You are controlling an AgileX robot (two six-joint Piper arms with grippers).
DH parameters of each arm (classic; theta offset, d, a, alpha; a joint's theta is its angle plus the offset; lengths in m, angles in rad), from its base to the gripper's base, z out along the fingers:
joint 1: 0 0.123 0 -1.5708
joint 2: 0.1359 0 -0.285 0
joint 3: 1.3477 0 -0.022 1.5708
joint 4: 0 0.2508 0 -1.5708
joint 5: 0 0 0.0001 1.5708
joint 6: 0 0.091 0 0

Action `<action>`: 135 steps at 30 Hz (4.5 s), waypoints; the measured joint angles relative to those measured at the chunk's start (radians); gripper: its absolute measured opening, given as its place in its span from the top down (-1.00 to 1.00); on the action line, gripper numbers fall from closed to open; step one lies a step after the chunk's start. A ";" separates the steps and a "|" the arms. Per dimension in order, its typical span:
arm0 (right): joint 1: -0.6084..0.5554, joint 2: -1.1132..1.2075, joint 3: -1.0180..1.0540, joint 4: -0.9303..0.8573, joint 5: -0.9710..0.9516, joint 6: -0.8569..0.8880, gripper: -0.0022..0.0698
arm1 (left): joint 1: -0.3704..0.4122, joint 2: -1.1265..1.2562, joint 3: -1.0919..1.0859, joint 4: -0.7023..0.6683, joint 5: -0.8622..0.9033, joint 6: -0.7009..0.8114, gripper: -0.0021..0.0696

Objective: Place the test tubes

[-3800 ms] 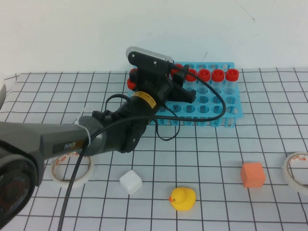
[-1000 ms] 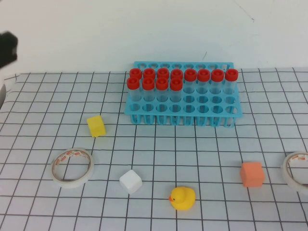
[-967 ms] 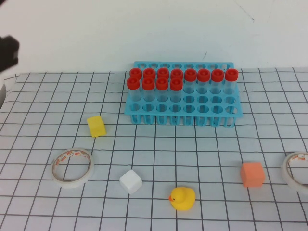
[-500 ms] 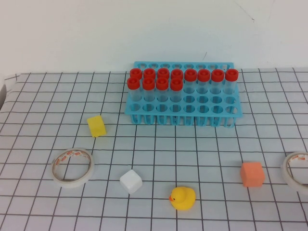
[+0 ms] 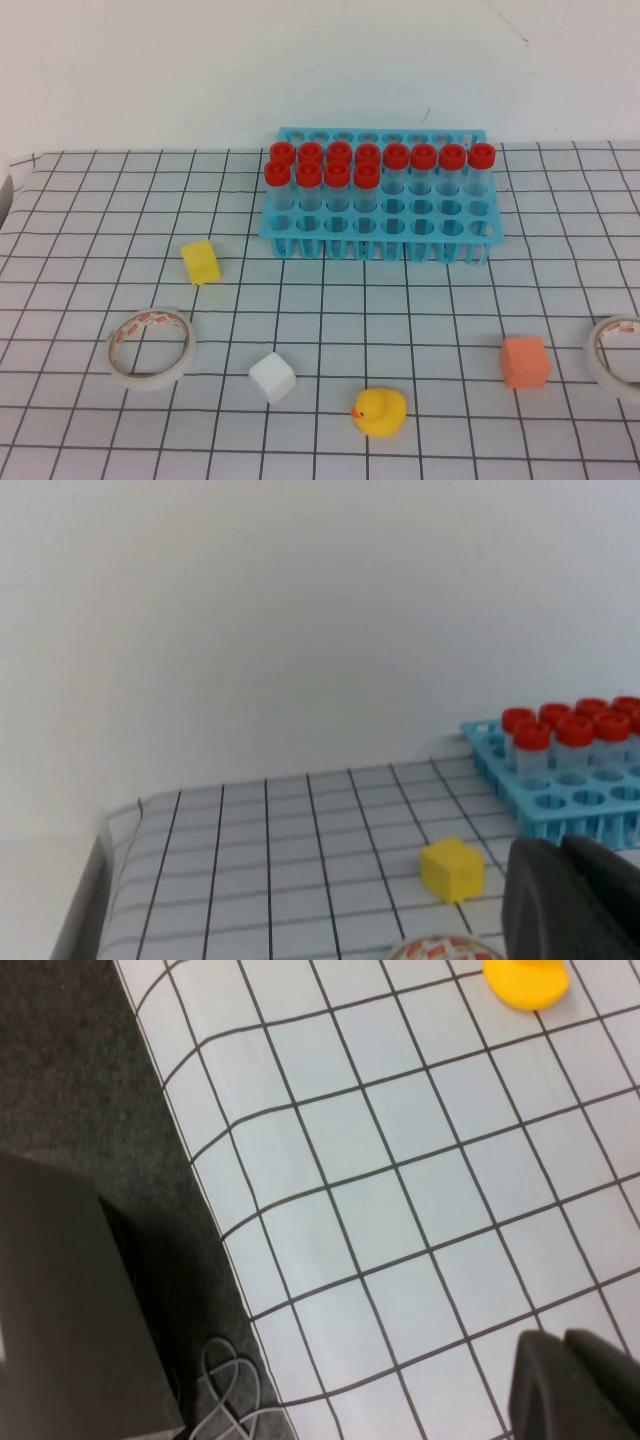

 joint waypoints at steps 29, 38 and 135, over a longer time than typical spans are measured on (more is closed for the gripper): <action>0.000 0.000 0.000 0.000 0.000 0.000 0.94 | 0.126 -0.090 0.315 -0.040 0.078 0.047 0.95; 0.000 0.000 0.000 0.000 0.000 0.000 0.94 | 0.126 -0.094 0.313 -0.022 0.093 0.048 0.95; -1.125 -0.597 0.724 0.069 -0.713 0.043 0.94 | 0.125 -0.096 0.313 -0.020 0.103 -0.031 0.95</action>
